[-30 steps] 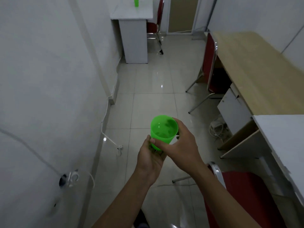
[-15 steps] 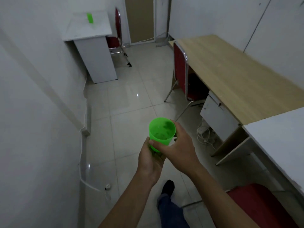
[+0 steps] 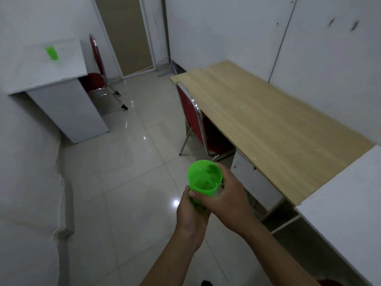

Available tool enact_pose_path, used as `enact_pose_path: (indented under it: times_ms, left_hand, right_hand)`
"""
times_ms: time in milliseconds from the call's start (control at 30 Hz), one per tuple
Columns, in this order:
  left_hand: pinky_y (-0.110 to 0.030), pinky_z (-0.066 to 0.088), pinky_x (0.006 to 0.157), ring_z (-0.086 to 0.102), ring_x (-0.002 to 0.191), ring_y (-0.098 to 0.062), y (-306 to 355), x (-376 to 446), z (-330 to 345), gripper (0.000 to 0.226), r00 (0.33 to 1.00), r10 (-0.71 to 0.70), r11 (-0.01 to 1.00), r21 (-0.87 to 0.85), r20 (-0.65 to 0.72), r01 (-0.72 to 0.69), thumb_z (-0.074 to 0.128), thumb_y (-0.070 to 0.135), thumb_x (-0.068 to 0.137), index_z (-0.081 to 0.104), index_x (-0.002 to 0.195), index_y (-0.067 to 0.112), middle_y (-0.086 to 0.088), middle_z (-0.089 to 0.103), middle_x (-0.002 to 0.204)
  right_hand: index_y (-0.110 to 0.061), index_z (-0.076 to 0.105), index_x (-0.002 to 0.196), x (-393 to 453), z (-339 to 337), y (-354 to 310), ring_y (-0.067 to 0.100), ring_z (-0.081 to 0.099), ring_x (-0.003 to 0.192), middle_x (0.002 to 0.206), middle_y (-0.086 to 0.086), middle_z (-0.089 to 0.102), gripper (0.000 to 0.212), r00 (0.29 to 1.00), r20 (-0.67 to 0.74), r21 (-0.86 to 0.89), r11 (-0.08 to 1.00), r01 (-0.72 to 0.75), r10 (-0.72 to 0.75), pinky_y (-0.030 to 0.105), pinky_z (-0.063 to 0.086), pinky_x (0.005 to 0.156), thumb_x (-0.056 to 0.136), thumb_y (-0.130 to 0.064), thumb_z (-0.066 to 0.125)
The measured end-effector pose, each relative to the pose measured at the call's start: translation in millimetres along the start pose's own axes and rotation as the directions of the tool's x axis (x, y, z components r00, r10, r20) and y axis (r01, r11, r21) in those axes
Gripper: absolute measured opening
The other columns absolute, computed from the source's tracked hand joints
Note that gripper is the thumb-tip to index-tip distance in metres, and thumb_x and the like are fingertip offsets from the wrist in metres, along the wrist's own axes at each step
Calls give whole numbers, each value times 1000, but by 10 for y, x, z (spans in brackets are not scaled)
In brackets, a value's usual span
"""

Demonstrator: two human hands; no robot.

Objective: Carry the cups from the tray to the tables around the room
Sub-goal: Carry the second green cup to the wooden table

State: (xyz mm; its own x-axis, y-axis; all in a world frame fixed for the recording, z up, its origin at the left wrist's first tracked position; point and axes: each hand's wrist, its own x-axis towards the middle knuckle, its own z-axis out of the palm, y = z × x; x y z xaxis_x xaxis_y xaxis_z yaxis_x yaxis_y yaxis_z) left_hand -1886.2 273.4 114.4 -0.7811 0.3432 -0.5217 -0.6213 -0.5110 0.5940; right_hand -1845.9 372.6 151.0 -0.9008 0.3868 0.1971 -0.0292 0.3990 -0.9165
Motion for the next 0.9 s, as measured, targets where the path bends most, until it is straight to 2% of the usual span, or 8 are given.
enact_pose_path:
  times_ms: [67, 233, 300, 500, 633, 700, 800, 900]
  left_hand:
    - [-44, 48, 102, 61, 119, -36, 64, 208, 231, 45, 1000, -19, 1000, 15, 24, 18, 34, 27, 106, 58, 131, -2, -27, 62, 131]
    - [-46, 47, 105, 64, 115, -35, 222, 841, 744, 42, 996, -68, 997, 32, 65, 66, 38, 26, 105, 61, 128, -1, -24, 67, 124]
    - [-45, 49, 101, 63, 117, -36, 285, 1145, 903, 44, 994, -84, 996, 31, 73, 81, 37, 29, 106, 61, 128, 0, -24, 67, 125]
    - [-35, 62, 72, 73, 95, -29, 550, 2126, 1349, 47, 979, -159, 987, 33, 126, 156, 36, 34, 106, 63, 124, 0, -21, 74, 112]
    - [-33, 62, 66, 74, 89, -26, 699, 2746, 1653, 43, 969, -210, 977, 65, 133, 203, 41, 35, 105, 68, 116, 3, -18, 76, 104]
    - [-34, 62, 68, 75, 86, -25, 744, 3020, 1818, 41, 964, -231, 971, 97, 129, 220, 41, 35, 105, 70, 111, 6, -16, 77, 100]
    - [-43, 52, 94, 68, 106, -30, 805, 3427, 2071, 43, 958, -251, 962, 142, 136, 232, 42, 36, 104, 66, 120, 4, -18, 74, 112]
    - [-40, 54, 88, 68, 101, -29, 788, 3892, 2255, 44, 957, -252, 956, 188, 141, 224, 40, 34, 105, 64, 124, 1, -17, 74, 108]
  right_hand:
    - [-62, 51, 114, 257, -91, 47, -13, 59, 105, 115, -39, 60, 66, 1000, -29, -1, 1000, 1, -1, 5, 46, 78, 64, -48, 91]
    - [-42, 56, 128, 970, -253, 248, -13, 59, 107, 118, -28, 64, 74, 994, -105, -39, 999, -27, 23, 2, 44, 78, 63, -58, 89]
    - [-45, 57, 126, 1284, -283, 341, -12, 60, 105, 117, -28, 65, 73, 991, -133, -59, 998, -31, 23, 3, 45, 76, 62, -59, 88]
    - [-50, 55, 123, 2280, -332, 588, -17, 57, 105, 116, -35, 62, 72, 977, -208, -87, 995, -57, 38, 0, 43, 76, 60, -66, 86]
    - [-45, 55, 127, 2895, -400, 757, -20, 55, 105, 119, -32, 61, 76, 972, -227, -123, 989, -86, 57, -1, 40, 77, 60, -70, 82]
    - [-38, 58, 129, 3176, -454, 855, -16, 56, 106, 120, -26, 63, 77, 966, -246, -120, 986, -114, 82, 0, 40, 77, 62, -64, 85]
    - [-36, 59, 131, 3583, -509, 1013, -12, 58, 106, 121, -23, 65, 76, 955, -277, -121, 983, -141, 103, 3, 42, 78, 64, -59, 87]
    - [-38, 58, 129, 3969, -572, 1239, -10, 59, 105, 119, -23, 65, 74, 945, -298, -95, 981, -168, 133, 5, 43, 78, 64, -60, 87]
